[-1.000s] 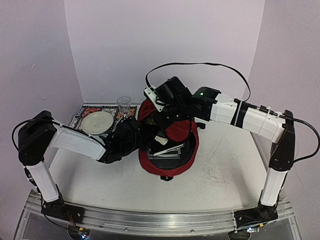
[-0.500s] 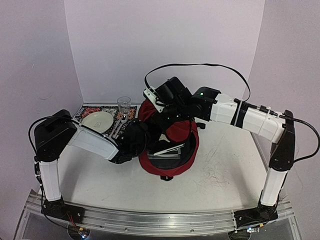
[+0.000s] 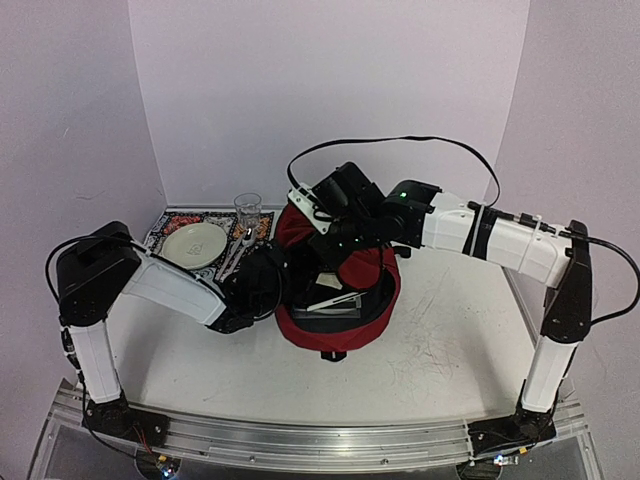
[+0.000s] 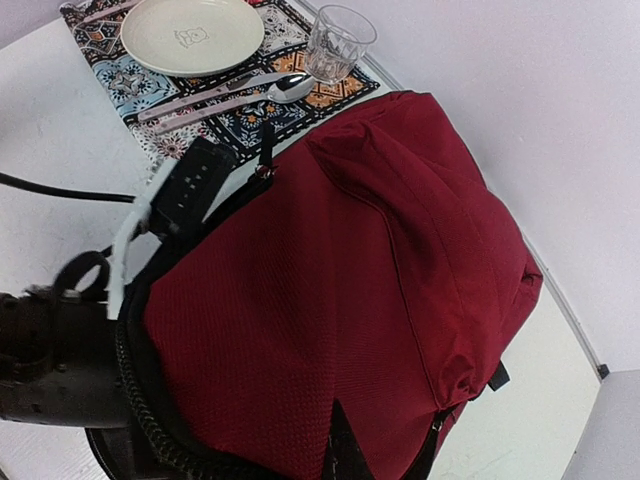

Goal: Pack the student bag
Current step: Place the book in the largest pocket of the bag.

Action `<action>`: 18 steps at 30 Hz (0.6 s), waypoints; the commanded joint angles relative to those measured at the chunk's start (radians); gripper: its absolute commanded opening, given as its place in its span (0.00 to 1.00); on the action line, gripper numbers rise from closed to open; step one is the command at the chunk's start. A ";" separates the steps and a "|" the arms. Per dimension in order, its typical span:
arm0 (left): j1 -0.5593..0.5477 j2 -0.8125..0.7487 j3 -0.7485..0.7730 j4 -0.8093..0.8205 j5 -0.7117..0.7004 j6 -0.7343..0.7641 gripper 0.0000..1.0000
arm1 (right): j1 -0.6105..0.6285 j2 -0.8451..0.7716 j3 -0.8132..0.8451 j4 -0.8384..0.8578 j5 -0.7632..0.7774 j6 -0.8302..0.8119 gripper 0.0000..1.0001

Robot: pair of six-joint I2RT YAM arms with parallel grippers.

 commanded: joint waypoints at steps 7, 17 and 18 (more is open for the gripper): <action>-0.083 -0.234 -0.124 0.007 0.059 0.041 0.87 | 0.001 -0.101 -0.029 -0.003 0.034 -0.049 0.00; 0.010 -0.062 0.054 -0.034 0.156 0.039 0.45 | 0.000 -0.085 -0.008 -0.003 0.003 -0.032 0.00; 0.016 -0.051 0.073 -0.034 0.165 0.040 0.39 | 0.000 -0.085 -0.007 -0.003 0.000 -0.030 0.00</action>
